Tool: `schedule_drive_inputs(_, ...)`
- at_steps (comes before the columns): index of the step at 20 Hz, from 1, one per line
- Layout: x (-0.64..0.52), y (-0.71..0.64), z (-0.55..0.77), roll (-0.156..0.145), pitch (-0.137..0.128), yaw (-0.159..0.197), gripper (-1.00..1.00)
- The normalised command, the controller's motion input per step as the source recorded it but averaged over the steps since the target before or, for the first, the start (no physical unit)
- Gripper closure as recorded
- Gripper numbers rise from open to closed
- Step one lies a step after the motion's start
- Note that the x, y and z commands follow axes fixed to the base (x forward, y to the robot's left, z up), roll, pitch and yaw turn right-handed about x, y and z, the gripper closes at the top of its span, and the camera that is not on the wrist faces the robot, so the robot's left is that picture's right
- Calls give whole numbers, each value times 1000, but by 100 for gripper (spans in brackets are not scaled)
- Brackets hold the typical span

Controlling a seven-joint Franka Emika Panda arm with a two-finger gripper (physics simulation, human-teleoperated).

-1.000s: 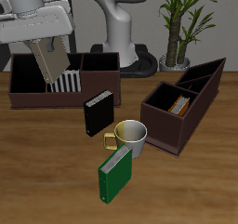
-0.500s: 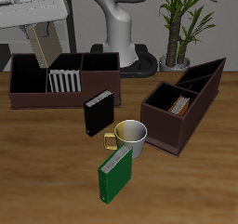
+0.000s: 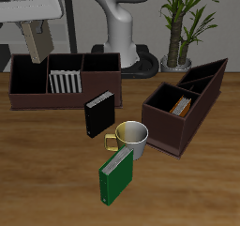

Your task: Place the orange book into the left desk caddy's right compartment and place the striped book into the back desk caddy's front compartment and place the yellow book into the back desk caddy's back compartment

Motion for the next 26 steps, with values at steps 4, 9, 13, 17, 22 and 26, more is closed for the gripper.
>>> schedule_drive_inputs(4,-658,33,41,25,-5,-1,100)
schedule_drive_inputs(9,-499,-78,204,-20,-16,6,100)
schedule_drive_inputs(13,-533,-188,-4,-42,-24,17,100)
schedule_drive_inputs(17,-289,-266,-102,-53,23,-33,100)
schedule_drive_inputs(22,-296,-110,-46,-10,22,-24,100)
schedule_drive_inputs(26,-122,126,-128,32,32,110,100)
